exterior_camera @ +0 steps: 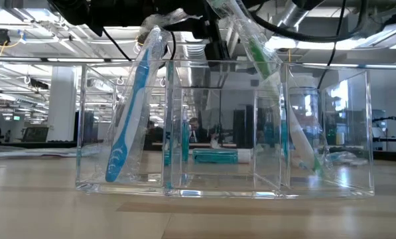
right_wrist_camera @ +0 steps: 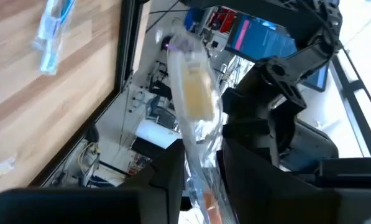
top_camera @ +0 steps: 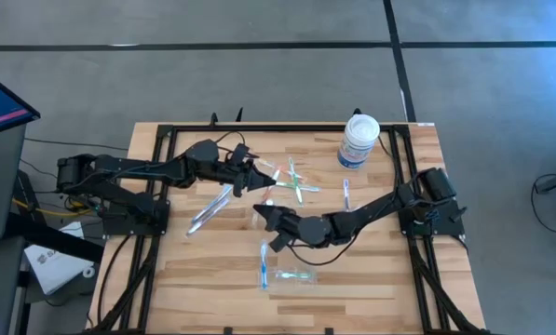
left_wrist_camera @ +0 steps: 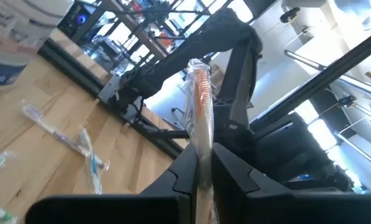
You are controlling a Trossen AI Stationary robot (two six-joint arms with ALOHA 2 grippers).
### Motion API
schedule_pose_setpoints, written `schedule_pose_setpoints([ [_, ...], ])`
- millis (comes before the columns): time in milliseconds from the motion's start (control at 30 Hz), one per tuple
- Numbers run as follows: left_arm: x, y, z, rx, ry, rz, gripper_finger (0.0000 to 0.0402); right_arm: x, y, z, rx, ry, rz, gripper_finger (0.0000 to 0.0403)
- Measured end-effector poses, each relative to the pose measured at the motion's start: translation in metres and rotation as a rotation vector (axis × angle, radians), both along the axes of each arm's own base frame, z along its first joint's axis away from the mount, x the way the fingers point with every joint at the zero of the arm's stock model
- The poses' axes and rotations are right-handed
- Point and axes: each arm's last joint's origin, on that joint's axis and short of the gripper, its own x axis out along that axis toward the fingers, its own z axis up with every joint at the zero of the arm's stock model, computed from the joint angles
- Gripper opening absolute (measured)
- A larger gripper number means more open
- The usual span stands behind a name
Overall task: Pick & Place toothbrushing station
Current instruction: Put the orange toothbrush into the transparent organizer
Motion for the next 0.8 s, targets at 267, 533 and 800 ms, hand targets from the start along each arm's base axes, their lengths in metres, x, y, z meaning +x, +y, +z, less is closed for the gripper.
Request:
schedule_pose_setpoints([
  [267,0.000,0.000,0.000,-0.005,0.000,0.003,0.0025,0.000,0.000,0.000,-0.010,0.016,-0.002,0.0042],
  [533,0.000,0.001,-0.002,0.016,0.009,0.031,0.0036,0.000,0.001,0.000,0.027,-0.007,-0.011,0.0009],
  [800,0.000,0.005,-0.001,0.028,-0.001,0.051,0.0076,-0.003,0.012,0.004,0.068,-0.057,-0.005,0.0006],
])
